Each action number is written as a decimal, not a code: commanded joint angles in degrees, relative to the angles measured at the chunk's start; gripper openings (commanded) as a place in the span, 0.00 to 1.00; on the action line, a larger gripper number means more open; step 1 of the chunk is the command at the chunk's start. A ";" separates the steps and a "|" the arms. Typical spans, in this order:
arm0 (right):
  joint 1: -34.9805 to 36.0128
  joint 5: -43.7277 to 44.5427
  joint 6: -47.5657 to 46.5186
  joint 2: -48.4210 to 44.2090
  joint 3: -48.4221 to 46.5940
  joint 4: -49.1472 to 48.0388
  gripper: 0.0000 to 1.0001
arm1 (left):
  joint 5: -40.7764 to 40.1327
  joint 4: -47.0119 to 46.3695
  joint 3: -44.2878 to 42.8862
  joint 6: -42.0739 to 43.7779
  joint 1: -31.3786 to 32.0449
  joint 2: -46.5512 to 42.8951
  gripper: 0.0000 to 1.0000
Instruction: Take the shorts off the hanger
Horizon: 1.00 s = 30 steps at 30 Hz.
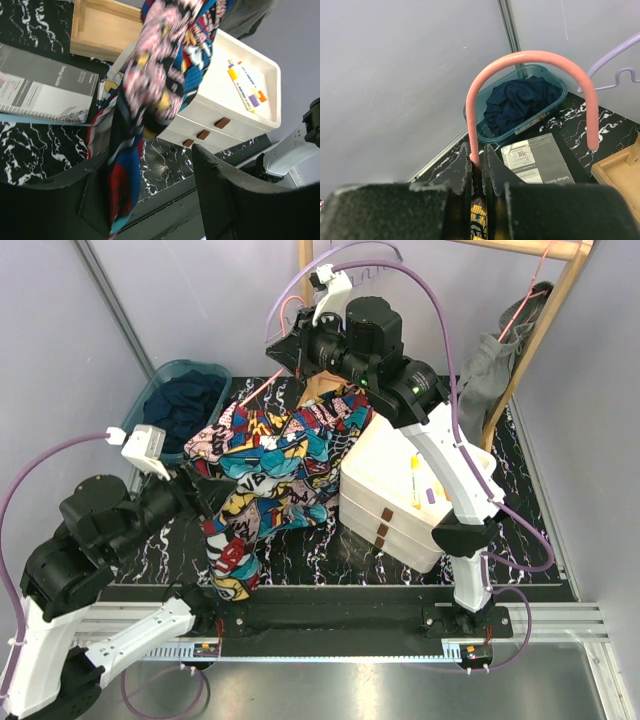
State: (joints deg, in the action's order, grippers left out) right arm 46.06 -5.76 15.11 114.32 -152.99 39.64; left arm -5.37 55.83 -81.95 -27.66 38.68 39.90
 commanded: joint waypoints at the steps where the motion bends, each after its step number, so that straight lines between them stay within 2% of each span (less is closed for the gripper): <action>1: -0.62 3.21 1.93 -3.40 -2.75 -5.71 0.00 | -4.91 -2.40 3.11 -2.66 0.08 -2.98 0.54; 3: -0.89 3.21 2.29 -3.75 -2.67 -5.97 0.00 | -6.40 -1.52 3.82 -3.10 0.00 -3.51 0.44; 4: -1.32 3.12 3.07 -3.93 -2.67 -6.32 0.00 | -8.06 -1.08 3.90 -3.36 0.00 -3.43 0.31; 7: -1.50 2.07 4.04 -4.37 -2.67 -6.94 0.00 | -10.96 -0.11 3.56 -3.01 0.00 -3.08 0.00; 9: -1.76 2.77 4.05 -4.63 -2.32 -7.12 0.00 | -13.60 1.81 2.07 -4.41 0.00 -2.90 0.00; 11: -2.29 3.64 3.70 -4.98 -1.79 -7.12 0.00 | -19.49 3.92 1.36 -7.13 0.00 -3.60 0.00; 15: -3.87 5.58 2.91 -6.39 1.81 -7.55 0.00 | -30.64 5.69 1.01 -11.79 0.00 -9.39 0.00; 18: -6.23 10.06 2.90 -7.88 4.62 -7.65 0.00 | -32.95 6.83 1.36 -13.38 0.00 -12.39 0.00; 22: -10.81 11.30 5.54 -9.55 7.79 -8.00 0.00 | -30.50 7.27 1.09 -11.81 0.00 -12.83 0.00; 26: -12.05 9.46 9.31 -8.86 7.36 -8.08 0.00 | -25.32 5.61 1.36 -9.87 -0.09 -11.60 0.00; 29: -11.70 1.65 17.10 -6.58 4.90 -8.61 0.00 | -21.28 2.89 2.15 -8.56 0.00 -10.46 0.00; 30: -11.26 -3.51 19.32 -5.44 4.63 -9.31 0.00 | -20.13 0.70 2.15 -7.25 0.00 -9.85 0.00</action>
State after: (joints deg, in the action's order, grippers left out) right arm 34.85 -0.38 27.55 108.22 -144.94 35.27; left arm -29.12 63.02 -79.70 -38.41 38.74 28.45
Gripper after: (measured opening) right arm 0.090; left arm 0.009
